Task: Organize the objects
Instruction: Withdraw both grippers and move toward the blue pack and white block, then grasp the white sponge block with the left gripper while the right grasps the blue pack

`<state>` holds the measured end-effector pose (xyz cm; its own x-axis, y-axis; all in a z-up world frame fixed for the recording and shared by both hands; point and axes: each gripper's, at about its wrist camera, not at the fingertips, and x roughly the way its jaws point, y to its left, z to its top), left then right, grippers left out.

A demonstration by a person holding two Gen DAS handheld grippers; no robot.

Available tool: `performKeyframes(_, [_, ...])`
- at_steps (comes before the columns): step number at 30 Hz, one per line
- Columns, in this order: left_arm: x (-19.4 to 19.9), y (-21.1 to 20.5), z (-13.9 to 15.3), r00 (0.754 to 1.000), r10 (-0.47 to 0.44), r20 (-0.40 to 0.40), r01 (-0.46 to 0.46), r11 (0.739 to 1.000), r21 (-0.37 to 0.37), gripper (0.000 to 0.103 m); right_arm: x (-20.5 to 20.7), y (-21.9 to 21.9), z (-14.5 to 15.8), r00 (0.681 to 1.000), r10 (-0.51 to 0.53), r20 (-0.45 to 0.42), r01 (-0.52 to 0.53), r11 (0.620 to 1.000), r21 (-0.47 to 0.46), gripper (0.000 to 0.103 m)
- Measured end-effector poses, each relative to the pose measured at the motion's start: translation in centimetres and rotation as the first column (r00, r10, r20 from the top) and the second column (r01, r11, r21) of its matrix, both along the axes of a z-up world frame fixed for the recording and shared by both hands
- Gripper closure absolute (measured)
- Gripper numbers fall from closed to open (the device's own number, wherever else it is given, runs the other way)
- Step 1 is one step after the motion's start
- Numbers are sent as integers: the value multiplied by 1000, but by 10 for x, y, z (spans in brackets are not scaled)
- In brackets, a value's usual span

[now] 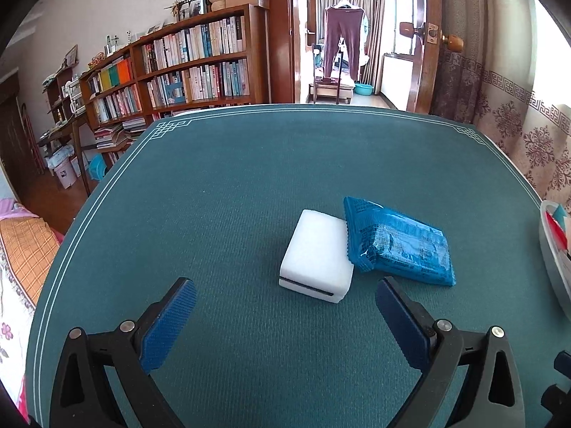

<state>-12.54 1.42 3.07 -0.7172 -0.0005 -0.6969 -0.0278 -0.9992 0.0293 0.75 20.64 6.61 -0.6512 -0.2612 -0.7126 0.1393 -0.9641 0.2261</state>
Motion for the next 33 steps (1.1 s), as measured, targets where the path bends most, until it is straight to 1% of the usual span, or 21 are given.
performKeyframes(6, [-19, 5, -9, 999, -4, 36, 5, 999, -39, 1, -13, -11, -4, 999, 33, 19, -33, 999, 15, 49])
performKeyframes(11, [-26, 4, -14, 998, -12, 54, 14, 1000, -28, 2, -29, -21, -4, 998, 55, 19, -56, 998, 36, 49])
performKeyframes(13, [-26, 4, -14, 998, -21, 56, 22, 999, -26, 6, -38, -25, -3, 998, 61, 13, -61, 997, 36, 49])
performKeyframes(15, [-27, 5, -17, 997, -36, 67, 37, 999, -17, 17, -47, -29, -2, 998, 66, 2, -66, 997, 39, 49])
performKeyframes(17, [-28, 3, -17, 995, -58, 77, 57, 998, 12, 26, -57, -34, 0, 997, 71, -13, -71, 997, 41, 49])
performKeyframes(20, [-26, -3, -15, 995, -69, 67, 65, 996, 57, 36, -71, -40, 0, 997, 74, -26, -73, 997, 33, 49])
performKeyframes(21, [-25, -5, -15, 995, -71, 63, 67, 996, 66, 43, -76, -42, 0, 997, 75, -30, -74, 997, 32, 49])
performKeyframes(23, [-23, -6, -14, 996, -73, 57, 68, 995, 77, 51, -85, -48, 0, 996, 82, -39, -80, 996, 30, 49])
performKeyframes(29, [-18, -9, -12, 995, -84, 46, 80, 993, 88, 52, -109, -68, -1, 990, 127, -55, -125, 991, 37, 48])
performKeyframes(32, [-17, -10, -11, 996, -83, 39, 80, 993, 84, 53, -122, -81, 1, 980, 184, -70, -180, 982, 59, 43])
performKeyframes(33, [-17, -11, -11, 996, -81, 40, 77, 993, 84, 53, -125, -86, 2, 976, 207, -75, -201, 977, 77, 39])
